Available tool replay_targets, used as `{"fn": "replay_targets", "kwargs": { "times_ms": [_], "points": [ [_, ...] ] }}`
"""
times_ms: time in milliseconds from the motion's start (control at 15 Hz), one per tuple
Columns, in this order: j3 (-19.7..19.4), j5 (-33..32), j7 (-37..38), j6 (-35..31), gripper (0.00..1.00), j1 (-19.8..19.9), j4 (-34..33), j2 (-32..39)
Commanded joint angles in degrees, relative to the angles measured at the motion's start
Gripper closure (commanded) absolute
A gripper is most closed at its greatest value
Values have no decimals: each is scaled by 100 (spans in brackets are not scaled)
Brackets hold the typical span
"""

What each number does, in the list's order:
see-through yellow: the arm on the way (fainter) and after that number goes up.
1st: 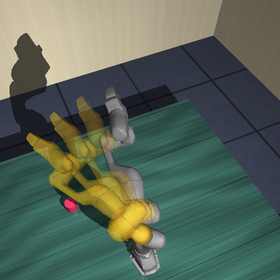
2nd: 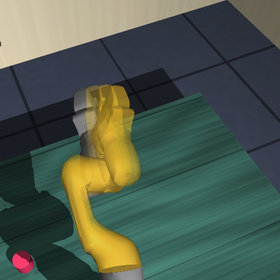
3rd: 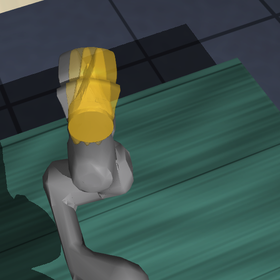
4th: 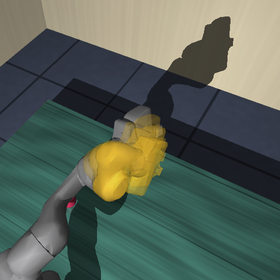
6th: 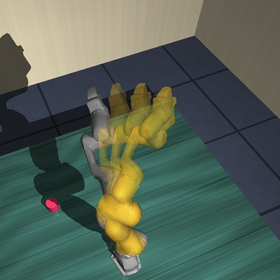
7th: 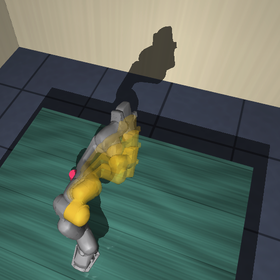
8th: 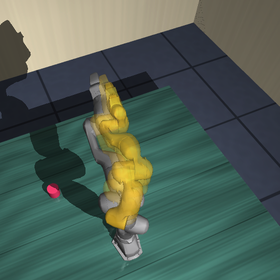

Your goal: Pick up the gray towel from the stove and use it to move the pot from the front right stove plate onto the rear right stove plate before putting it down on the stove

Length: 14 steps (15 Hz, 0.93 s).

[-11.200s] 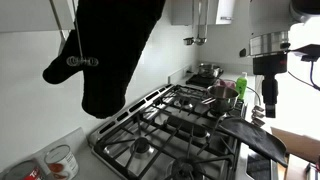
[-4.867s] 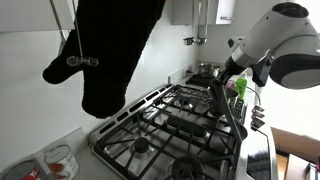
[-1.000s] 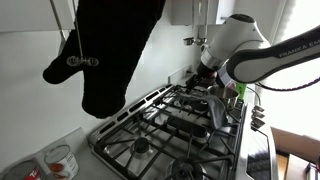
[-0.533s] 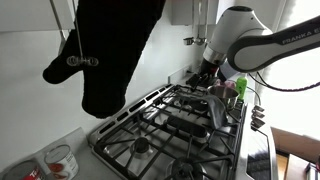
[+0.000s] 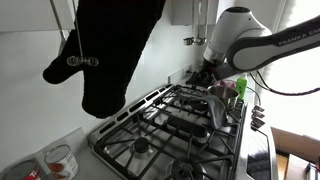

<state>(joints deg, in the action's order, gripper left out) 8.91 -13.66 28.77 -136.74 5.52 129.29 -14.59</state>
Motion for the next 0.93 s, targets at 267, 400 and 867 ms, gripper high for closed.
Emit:
{"fn": "replay_targets", "kwargs": {
  "times_ms": [267,400,867],
  "points": [
    [-170,430,1628,1167,0,-37,-728,489],
    [-212,553,2027,1432,0,-53,-840,615],
    [-422,947,3088,1770,0,-156,-794,838]
  ]
}}
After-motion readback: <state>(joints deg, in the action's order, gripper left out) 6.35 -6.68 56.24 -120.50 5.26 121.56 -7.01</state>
